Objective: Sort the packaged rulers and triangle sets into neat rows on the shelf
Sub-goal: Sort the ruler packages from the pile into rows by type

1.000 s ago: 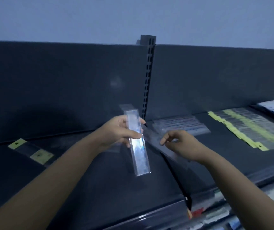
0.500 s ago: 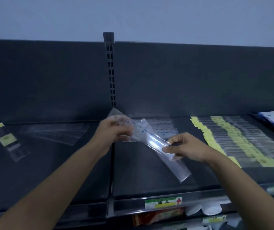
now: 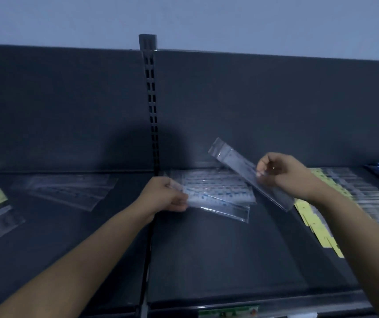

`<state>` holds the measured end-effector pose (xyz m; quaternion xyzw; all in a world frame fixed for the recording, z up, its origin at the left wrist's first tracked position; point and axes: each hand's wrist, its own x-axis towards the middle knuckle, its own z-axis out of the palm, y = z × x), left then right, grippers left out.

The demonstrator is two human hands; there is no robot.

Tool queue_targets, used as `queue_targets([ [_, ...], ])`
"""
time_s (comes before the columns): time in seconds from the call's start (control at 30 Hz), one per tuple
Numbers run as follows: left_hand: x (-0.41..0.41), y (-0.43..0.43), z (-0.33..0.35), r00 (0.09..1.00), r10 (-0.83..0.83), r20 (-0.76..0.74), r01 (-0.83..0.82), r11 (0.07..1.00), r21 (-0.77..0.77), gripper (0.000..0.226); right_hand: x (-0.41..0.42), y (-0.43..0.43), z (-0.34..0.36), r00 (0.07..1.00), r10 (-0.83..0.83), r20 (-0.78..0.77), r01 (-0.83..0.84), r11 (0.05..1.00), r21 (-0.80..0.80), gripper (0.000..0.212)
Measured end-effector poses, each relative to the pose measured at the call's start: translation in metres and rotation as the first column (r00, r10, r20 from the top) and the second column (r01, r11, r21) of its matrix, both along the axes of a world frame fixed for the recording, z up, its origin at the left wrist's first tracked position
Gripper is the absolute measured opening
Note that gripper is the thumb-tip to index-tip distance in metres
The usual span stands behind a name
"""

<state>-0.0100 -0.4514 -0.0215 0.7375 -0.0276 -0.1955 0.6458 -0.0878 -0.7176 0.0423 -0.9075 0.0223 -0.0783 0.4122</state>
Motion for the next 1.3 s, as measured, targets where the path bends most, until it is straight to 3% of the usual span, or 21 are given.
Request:
queue_targets([
  [0.13, -0.008, -0.010, -0.009, 0.990, 0.015, 0.143, -0.053, 0.963, 0.265, 0.032, 0.014, 0.001, -0.004, 0.994, 0.105, 0.014, -0.105, 0.991, 0.079, 0.016],
  [0.23, -0.016, -0.011, -0.013, 0.937, -0.037, 0.347, -0.140, 0.871, 0.471, 0.029, 0.023, -0.002, -0.006, 0.987, 0.158, 0.000, -0.157, 0.979, 0.128, 0.020],
  [0.33, -0.024, -0.014, -0.014, 0.893, -0.069, 0.444, -0.228, 0.782, 0.580, 0.023, 0.030, -0.006, -0.007, 0.977, 0.214, -0.026, -0.209, 0.970, 0.120, 0.023],
  [0.5, -0.033, -0.024, -0.016, 0.860, -0.111, 0.498, -0.277, 0.718, 0.638, 0.028, 0.037, -0.008, -0.010, 0.959, 0.279, -0.047, -0.274, 0.957, 0.094, 0.031],
  [0.7, -0.031, -0.014, -0.012, 0.814, -0.089, 0.574, -0.339, 0.730, 0.594, 0.059, 0.035, -0.003, -0.022, 0.913, 0.383, -0.139, -0.376, 0.924, 0.077, 0.026],
  [0.87, -0.031, 0.000, 0.004, 0.733, -0.291, 0.615, -0.288, 0.686, 0.668, 0.081, 0.039, 0.020, -0.039, 0.869, 0.451, -0.204, -0.458, 0.889, 0.016, 0.022],
  [1.13, -0.036, 0.002, -0.017, 0.698, -0.438, 0.567, -0.317, 0.521, 0.792, 0.073, 0.042, 0.035, -0.076, 0.900, 0.437, 0.000, -0.420, 0.866, -0.271, 0.023],
  [1.3, -0.036, 0.009, -0.018, 0.676, -0.462, 0.573, -0.349, 0.485, 0.802, 0.073, 0.043, 0.047, -0.069, 0.894, 0.443, 0.061, -0.387, 0.835, -0.392, 0.031],
])
